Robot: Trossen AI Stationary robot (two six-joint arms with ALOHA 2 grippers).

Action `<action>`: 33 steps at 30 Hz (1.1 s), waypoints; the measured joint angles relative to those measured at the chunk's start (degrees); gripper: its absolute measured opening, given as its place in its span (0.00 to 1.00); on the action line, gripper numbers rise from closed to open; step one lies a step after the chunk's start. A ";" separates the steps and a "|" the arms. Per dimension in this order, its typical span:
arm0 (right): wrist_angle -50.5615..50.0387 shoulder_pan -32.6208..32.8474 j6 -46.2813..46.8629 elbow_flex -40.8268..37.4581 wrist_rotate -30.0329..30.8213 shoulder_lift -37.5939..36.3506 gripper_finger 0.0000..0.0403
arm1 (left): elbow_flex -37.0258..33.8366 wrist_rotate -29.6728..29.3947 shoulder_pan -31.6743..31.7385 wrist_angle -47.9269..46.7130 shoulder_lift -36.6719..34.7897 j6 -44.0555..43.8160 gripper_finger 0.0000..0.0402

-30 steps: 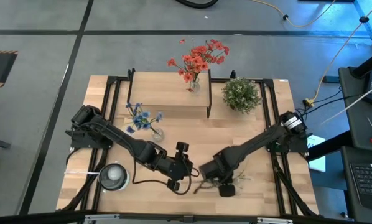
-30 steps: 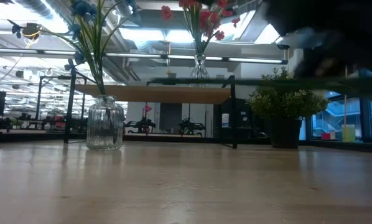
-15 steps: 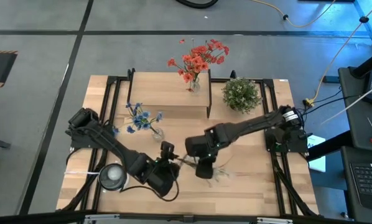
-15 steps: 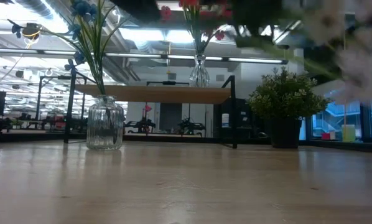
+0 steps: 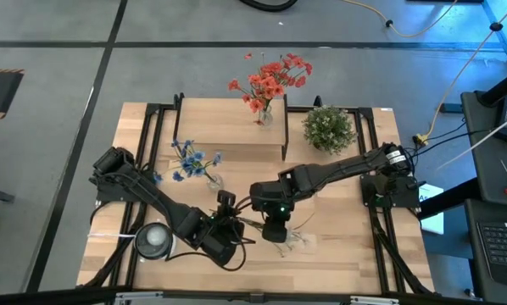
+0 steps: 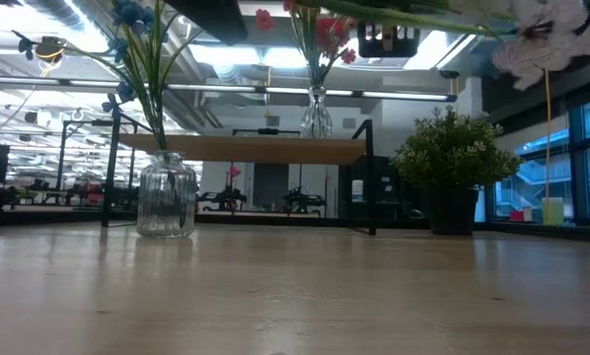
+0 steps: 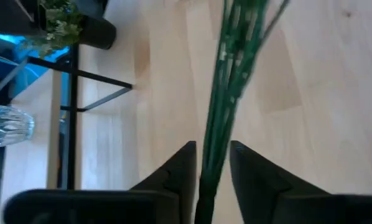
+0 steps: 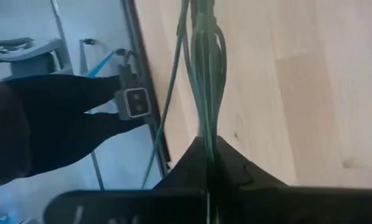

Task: Pick and place flowers into a vace then onto a shelf
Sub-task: Put the white flowers into the transparent vase

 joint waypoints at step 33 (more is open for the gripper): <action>-6.23 -1.13 -8.00 0.32 1.21 0.00 0.18 | 2.82 16.28 1.58 0.08 -0.02 -5.69 0.02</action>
